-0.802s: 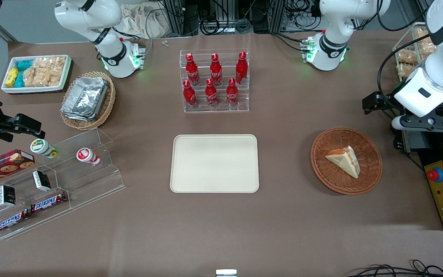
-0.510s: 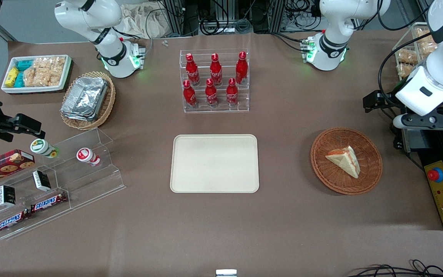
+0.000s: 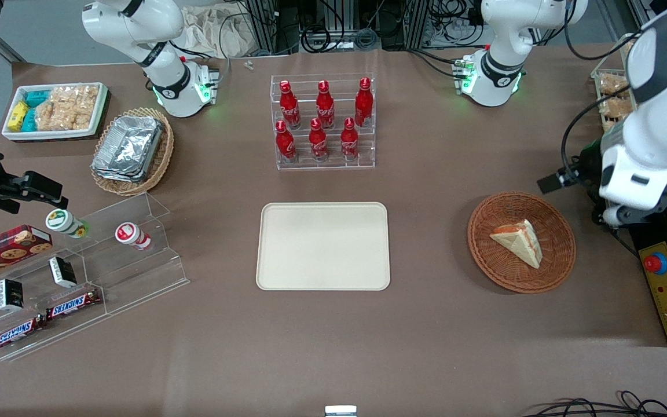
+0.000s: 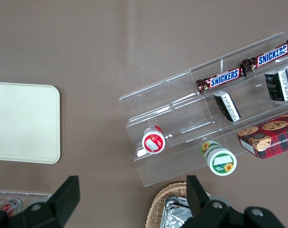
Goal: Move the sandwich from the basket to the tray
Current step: 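Move the left gripper down over the sandwich in the wicker basket, then close the left gripper on the triangular sandwich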
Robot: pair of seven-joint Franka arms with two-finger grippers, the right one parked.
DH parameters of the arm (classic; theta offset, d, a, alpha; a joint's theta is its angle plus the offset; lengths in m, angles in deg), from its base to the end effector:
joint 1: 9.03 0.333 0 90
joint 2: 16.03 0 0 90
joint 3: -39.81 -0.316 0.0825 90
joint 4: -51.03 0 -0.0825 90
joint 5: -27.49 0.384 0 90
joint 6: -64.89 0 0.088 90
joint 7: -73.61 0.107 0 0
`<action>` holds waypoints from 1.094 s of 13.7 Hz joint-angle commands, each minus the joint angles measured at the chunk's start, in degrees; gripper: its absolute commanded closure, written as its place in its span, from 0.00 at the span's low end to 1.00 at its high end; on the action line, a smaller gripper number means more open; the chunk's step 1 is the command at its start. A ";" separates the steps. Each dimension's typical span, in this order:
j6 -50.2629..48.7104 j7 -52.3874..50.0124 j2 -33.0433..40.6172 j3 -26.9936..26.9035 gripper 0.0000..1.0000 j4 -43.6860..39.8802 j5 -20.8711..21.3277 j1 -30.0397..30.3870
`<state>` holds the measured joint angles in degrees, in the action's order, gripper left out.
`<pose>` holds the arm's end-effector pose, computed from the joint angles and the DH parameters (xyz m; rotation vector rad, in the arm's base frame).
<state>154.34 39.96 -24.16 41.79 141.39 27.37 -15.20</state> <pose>0.5826 -0.0824 0.5396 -3.0072 -0.6806 0.2314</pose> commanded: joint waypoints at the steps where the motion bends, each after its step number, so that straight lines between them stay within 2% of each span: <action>1: 7.27 -3.34 0.04 -0.57 0.00 7.96 0.22 0.98; 5: 23.18 -13.18 -1.27 -0.57 0.00 19.66 0.39 1.68; 8: 32.07 -18.98 -4.25 -0.57 0.00 24.77 1.62 1.86; 13: 39.12 -27.60 -10.06 -1.01 0.00 27.24 7.85 1.95; 15: 39.65 -28.49 -10.77 -1.80 0.00 27.42 8.39 2.12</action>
<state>192.34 14.00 -35.32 40.67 167.70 33.87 -13.24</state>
